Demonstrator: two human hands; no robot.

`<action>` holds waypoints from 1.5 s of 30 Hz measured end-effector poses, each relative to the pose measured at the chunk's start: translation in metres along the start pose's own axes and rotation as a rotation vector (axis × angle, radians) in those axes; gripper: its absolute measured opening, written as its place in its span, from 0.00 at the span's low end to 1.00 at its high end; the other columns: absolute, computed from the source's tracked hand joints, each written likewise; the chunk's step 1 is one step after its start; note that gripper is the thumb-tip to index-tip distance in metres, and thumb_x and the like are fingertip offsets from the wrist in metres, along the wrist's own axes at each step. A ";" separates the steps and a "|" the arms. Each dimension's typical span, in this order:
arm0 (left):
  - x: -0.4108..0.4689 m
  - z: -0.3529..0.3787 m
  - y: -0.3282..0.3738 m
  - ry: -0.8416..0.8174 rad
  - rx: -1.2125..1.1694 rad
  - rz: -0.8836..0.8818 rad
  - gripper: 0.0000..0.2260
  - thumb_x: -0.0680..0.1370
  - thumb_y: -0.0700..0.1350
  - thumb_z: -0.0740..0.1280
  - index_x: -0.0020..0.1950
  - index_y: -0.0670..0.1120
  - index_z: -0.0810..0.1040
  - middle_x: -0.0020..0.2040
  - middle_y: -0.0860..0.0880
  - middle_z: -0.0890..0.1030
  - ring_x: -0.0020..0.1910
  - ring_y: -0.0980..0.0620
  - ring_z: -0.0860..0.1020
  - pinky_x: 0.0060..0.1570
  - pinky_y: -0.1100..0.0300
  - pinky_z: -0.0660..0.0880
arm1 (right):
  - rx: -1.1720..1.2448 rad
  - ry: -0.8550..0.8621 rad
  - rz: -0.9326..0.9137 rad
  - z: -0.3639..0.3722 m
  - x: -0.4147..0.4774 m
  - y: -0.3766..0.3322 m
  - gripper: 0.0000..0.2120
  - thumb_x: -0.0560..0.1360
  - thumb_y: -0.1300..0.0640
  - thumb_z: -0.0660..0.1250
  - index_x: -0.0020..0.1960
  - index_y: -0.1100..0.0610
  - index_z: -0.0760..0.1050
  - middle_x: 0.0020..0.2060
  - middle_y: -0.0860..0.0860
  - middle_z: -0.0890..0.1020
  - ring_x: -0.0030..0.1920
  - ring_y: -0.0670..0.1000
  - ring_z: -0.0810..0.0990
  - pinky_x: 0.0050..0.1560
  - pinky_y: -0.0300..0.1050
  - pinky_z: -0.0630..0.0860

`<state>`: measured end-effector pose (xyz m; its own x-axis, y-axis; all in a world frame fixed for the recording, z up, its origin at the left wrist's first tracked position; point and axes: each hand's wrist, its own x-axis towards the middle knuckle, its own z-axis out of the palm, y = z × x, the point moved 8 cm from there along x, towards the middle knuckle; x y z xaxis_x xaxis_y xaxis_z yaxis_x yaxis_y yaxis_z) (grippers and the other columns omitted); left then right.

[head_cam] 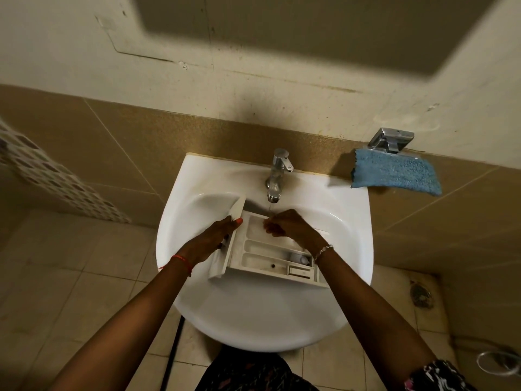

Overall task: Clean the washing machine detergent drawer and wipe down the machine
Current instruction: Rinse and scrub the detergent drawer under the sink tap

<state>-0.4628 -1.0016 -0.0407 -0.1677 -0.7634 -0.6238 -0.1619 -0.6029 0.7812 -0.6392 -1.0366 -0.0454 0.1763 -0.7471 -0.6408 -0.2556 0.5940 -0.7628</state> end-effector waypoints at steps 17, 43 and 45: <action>0.003 0.009 0.001 -0.042 0.009 0.020 0.15 0.80 0.49 0.56 0.64 0.44 0.67 0.53 0.46 0.75 0.53 0.46 0.73 0.51 0.56 0.72 | -0.044 -0.077 0.030 -0.024 -0.010 -0.007 0.11 0.78 0.60 0.62 0.42 0.67 0.76 0.29 0.56 0.81 0.30 0.54 0.81 0.37 0.46 0.80; 0.002 0.015 0.000 0.067 -0.093 0.035 0.21 0.80 0.50 0.57 0.71 0.44 0.62 0.64 0.45 0.71 0.57 0.50 0.70 0.58 0.57 0.67 | -1.200 0.017 -0.095 -0.022 -0.027 0.030 0.24 0.82 0.49 0.49 0.53 0.66 0.76 0.53 0.63 0.78 0.55 0.60 0.77 0.54 0.47 0.71; 0.001 0.015 0.001 0.076 -0.111 0.039 0.20 0.81 0.49 0.57 0.71 0.44 0.62 0.63 0.45 0.71 0.57 0.49 0.70 0.58 0.56 0.67 | -1.184 -0.001 -0.223 -0.008 -0.029 0.023 0.19 0.82 0.56 0.51 0.58 0.69 0.74 0.51 0.66 0.78 0.53 0.62 0.79 0.51 0.50 0.75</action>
<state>-0.4778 -0.9996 -0.0410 -0.0966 -0.7998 -0.5925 -0.0470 -0.5910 0.8053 -0.6576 -1.0037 -0.0434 0.3284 -0.7982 -0.5050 -0.9330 -0.1908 -0.3051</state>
